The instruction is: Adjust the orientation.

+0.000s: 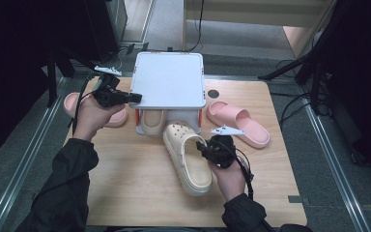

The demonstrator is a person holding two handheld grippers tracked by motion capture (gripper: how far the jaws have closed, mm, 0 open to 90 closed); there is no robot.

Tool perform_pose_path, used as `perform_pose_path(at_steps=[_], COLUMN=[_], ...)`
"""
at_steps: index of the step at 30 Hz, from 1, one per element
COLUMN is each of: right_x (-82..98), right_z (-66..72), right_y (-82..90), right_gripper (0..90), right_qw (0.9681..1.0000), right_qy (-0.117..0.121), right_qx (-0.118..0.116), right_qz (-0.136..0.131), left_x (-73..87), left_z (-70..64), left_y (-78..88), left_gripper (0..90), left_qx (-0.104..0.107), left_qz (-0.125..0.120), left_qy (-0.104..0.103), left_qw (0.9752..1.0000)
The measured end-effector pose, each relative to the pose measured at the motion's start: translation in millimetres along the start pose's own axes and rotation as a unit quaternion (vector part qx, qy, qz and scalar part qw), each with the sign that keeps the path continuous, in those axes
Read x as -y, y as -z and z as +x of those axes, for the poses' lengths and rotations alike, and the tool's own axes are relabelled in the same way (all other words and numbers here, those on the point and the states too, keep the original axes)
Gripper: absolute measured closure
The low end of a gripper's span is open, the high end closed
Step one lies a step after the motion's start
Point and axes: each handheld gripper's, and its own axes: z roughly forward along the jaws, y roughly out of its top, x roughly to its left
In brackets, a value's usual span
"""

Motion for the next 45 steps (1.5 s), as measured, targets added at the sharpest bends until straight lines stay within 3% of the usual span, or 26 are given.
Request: perform_pose_path(at_steps=[8, 14, 25, 36, 45], right_x=[-26.1, -39.1, -38.0, -36.6, -34.0], right_z=[-11.5, -17.9, -11.3, -10.3, -10.2], right_y=[-15.8, -36.9, -63.6, -62.2, -48.1], right_gripper=[75.4, 75.1, 70.7, 60.4, 51.3], right_qw=[0.9993, 0.9989, 0.9973, 0.9981, 0.9992], right_qy=[-0.027, -0.037, -0.046, -0.055, -0.037], right_qx=[0.015, 0.025, 0.056, 0.017, -0.005], right_qz=[-0.021, -0.016, -0.015, -0.024, -0.017], left_x=[0.4, 0.8, 0.7, 0.9, 1.0], left_z=[-0.8, -0.5, -1.5, -1.5, -1.3], left_y=[-0.4, -0.6, -0.9, -0.7, -0.8], left_gripper=[88.9, 88.8, 88.6, 88.0, 87.6], left_qx=[0.001, 0.003, 0.004, 0.005, 0.006], left_qz=[-0.001, -0.003, -0.002, -0.002, -0.003], left_qy=[0.001, 0.002, 0.001, 0.001, 0.003], left_qw=[1.0, 1.0, 1.0, 1.0, 1.0])
